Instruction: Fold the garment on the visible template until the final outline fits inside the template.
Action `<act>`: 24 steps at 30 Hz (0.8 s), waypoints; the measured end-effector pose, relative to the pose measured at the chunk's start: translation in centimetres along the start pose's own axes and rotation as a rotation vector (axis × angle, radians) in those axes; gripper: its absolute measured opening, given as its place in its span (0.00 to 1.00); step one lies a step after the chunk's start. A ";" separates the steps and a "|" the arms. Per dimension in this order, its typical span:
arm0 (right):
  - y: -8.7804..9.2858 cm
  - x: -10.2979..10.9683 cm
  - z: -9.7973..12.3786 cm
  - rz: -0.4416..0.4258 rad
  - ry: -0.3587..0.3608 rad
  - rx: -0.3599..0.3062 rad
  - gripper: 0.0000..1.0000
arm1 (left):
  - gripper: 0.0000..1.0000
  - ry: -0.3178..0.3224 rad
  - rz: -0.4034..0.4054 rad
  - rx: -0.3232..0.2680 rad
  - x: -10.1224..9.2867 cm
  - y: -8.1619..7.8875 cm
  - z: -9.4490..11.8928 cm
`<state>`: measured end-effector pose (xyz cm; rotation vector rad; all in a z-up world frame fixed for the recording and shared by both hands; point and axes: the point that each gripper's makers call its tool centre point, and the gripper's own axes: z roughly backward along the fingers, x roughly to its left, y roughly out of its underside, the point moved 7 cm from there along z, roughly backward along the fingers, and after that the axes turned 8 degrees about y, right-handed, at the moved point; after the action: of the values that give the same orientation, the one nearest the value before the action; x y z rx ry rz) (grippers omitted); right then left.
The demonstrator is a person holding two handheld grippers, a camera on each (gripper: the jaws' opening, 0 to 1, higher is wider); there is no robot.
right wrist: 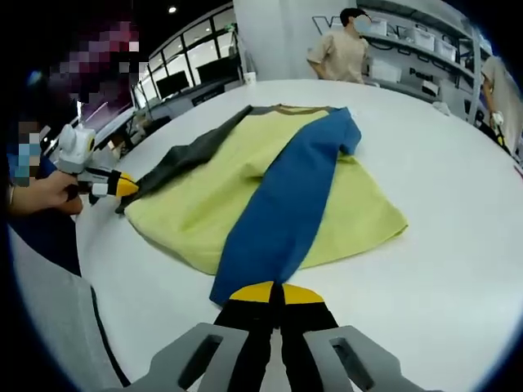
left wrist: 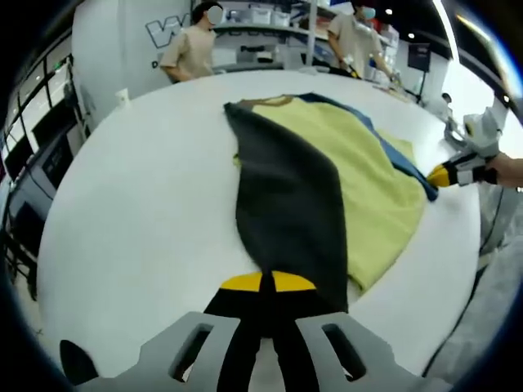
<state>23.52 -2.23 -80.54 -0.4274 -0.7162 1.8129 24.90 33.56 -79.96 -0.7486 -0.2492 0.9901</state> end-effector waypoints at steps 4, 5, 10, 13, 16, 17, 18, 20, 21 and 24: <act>-0.2 -0.5 0.1 0.008 -0.001 -0.001 0.00 | 0.00 0.004 -0.005 0.004 0.1 -0.1 -0.1; -0.3 -0.6 0.2 0.010 0.001 -0.003 0.00 | 0.00 0.004 -0.005 0.006 0.1 -0.1 -0.1; -1.2 -3.3 0.7 0.009 0.040 -0.021 0.00 | 0.00 -0.013 -0.022 0.034 1.5 -0.6 0.3; -2.0 -4.9 1.3 0.015 0.067 -0.032 0.00 | 0.00 -0.044 -0.043 0.032 3.1 -1.5 0.6; -2.6 -7.4 0.9 0.010 0.100 -0.041 0.00 | 0.00 -0.089 -0.046 0.023 4.8 -2.5 1.1; -2.9 -8.0 0.9 0.008 0.110 -0.044 0.00 | 0.00 -0.102 -0.045 0.020 5.6 -2.9 1.3; -3.2 -8.4 1.1 0.011 0.118 -0.049 0.00 | 0.00 -0.105 -0.046 0.020 5.9 -3.0 1.3; -4.4 -10.1 1.4 0.018 0.146 -0.062 0.00 | 0.00 -0.130 -0.045 0.017 6.9 -4.0 1.8; -4.8 -10.7 1.5 0.021 0.155 -0.066 0.00 | 0.00 -0.139 -0.046 0.015 7.3 -4.3 2.0; -6.1 -13.2 1.7 0.029 0.194 -0.077 0.00 | 0.00 -0.176 -0.047 0.007 9.6 -5.1 2.1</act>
<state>31.42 -13.68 -75.96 -0.6584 -0.6492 1.7463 32.45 40.77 -76.32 -0.6465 -0.4145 1.0127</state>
